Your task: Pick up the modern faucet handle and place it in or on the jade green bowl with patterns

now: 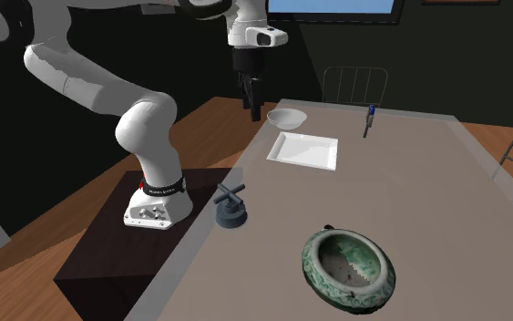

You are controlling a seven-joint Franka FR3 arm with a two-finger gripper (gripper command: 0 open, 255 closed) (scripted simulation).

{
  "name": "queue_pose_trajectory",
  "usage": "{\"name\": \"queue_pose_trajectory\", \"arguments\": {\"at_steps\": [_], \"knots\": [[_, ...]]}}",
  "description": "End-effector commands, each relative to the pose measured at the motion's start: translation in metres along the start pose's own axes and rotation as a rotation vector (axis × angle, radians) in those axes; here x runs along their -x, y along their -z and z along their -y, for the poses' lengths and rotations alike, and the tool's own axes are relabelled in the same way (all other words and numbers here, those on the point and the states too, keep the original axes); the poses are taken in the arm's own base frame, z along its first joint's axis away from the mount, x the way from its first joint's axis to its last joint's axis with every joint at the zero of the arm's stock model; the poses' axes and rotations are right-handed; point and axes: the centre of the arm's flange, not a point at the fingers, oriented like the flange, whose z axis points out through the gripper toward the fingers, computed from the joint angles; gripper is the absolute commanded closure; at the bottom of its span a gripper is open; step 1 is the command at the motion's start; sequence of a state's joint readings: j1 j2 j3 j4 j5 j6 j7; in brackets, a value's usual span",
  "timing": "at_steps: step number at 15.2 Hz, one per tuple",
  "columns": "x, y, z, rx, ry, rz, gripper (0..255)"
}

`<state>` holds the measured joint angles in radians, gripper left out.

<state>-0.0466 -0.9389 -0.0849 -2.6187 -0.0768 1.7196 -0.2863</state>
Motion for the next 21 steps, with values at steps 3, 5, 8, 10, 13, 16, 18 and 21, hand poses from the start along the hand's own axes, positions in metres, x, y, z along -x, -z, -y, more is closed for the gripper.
{"name": "queue_pose_trajectory", "arguments": {"at_steps": [3, 5, 8, 10, 13, 16, 18, 21], "knots": [[0.022, -0.041, -0.022, -0.006, -0.003, 0.009, 0], [0.032, -0.062, -0.035, -0.009, -0.006, 0.015, 0], [0.046, -0.093, -0.054, -0.013, -0.009, 0.022, 0], [0.056, -0.114, -0.066, -0.016, -0.011, 0.028, 0], [0.070, -0.143, -0.083, -0.020, -0.014, 0.035, 0], [0.070, -0.159, -0.083, -0.020, -0.014, 0.035, 0], [0.070, -0.169, -0.082, -0.020, -0.014, 0.035, 0], [0.071, -0.183, -0.082, -0.020, -0.014, 0.035, 0]]}}
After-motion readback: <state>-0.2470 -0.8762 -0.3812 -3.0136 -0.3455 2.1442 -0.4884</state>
